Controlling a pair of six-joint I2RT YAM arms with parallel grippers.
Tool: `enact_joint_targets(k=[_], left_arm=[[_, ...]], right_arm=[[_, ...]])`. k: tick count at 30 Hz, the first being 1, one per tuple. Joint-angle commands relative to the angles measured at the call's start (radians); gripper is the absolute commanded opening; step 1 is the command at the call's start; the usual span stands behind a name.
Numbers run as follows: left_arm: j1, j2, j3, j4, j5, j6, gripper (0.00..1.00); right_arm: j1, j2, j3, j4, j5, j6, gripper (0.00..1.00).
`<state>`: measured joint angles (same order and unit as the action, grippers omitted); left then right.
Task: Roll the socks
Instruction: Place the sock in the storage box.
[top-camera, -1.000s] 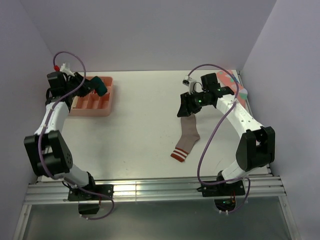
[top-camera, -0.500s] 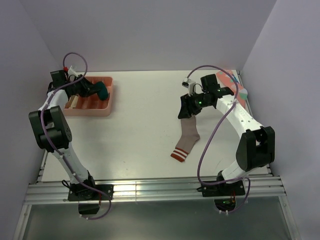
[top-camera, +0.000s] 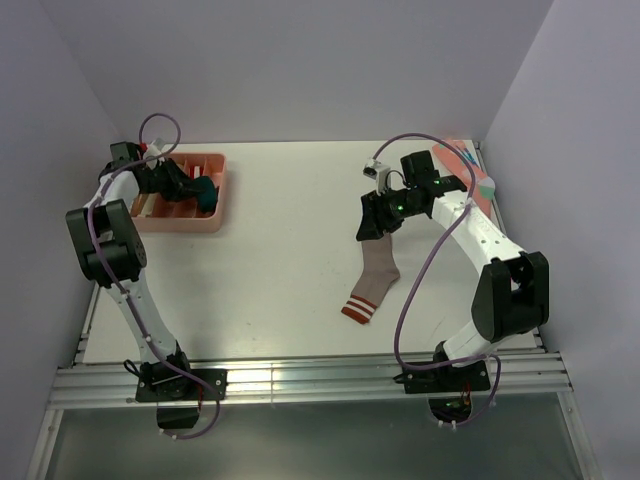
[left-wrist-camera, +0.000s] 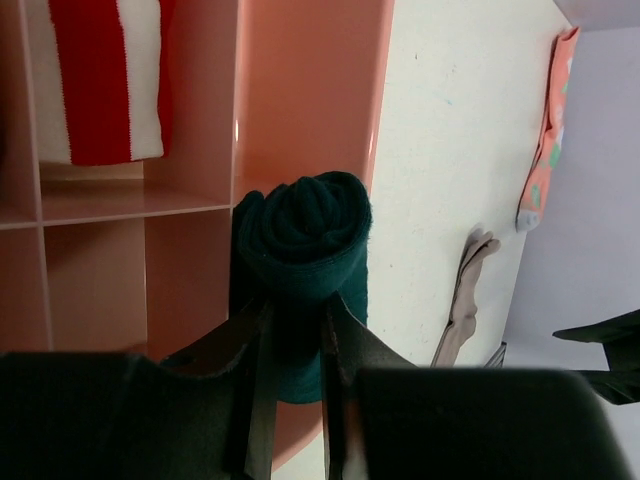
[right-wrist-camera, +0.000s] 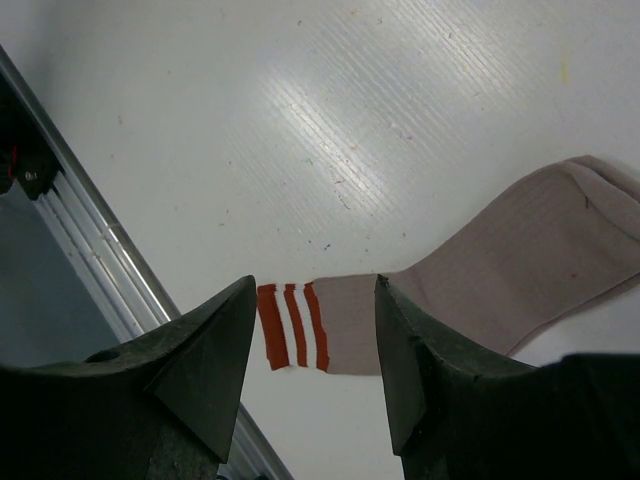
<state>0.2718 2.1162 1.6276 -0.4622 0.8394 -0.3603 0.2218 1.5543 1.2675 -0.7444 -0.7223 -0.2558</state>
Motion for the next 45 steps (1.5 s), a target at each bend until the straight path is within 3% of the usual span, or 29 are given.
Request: enact_joint_targets(k=[1,20,33,45], left_arm=[[-0.003,0.007,0.087,-0.102,-0.002,0.083,0.0],[-0.108,0.116,0.239,-0.302,-0.316,0.142,0.0],[-0.126,0.11,0.291,-0.414,-0.373,0.173,0.0],[-0.167,0.143,0.313,-0.443,-0.517,0.158,0.0]], right_arm=[[-0.006,0.009,0.009,0.0,-0.011,-0.019,0.58],[-0.006,0.013,-0.019,0.008,-0.012,-0.034,0.57],[-0.006,0.007,-0.026,0.0,-0.002,-0.046,0.57],[-0.006,0.004,-0.048,0.004,0.003,-0.053,0.57]])
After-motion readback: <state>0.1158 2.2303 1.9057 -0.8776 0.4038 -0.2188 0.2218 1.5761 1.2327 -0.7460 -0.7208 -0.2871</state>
